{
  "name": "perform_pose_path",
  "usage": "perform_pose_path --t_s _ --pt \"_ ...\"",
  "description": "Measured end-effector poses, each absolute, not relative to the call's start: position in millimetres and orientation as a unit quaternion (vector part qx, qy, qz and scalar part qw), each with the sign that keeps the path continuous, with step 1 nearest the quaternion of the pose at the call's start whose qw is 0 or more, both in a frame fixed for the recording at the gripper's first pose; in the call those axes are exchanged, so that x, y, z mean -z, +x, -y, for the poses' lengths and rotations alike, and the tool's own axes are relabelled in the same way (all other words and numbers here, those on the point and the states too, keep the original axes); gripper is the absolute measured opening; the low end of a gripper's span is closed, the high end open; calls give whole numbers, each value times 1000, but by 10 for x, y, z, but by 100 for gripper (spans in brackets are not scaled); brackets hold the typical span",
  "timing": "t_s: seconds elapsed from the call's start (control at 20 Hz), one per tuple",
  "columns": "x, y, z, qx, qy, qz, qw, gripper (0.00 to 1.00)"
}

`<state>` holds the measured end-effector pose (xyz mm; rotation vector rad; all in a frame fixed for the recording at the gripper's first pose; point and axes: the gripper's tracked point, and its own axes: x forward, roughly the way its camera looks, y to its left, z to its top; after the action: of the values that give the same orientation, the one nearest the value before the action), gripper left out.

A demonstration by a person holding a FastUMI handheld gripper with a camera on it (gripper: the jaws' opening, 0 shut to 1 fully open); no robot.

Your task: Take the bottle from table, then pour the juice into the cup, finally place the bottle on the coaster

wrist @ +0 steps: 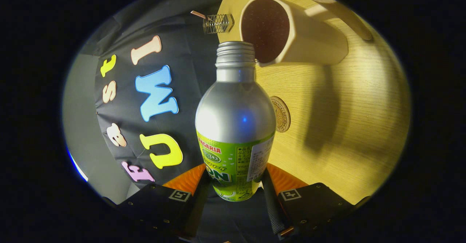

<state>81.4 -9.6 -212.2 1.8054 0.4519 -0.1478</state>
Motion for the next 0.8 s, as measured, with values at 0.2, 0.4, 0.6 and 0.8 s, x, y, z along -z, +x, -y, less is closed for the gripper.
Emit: perform_pose_path --t_s 0.2,0.4,0.6,0.8 --pt "2086 825 99 66 790 -193 579 74" --pt "2061 831 91 70 799 -194 565 74" --pt "2019 836 99 72 807 -195 553 74" --pt "1982 822 98 71 812 -201 544 74"
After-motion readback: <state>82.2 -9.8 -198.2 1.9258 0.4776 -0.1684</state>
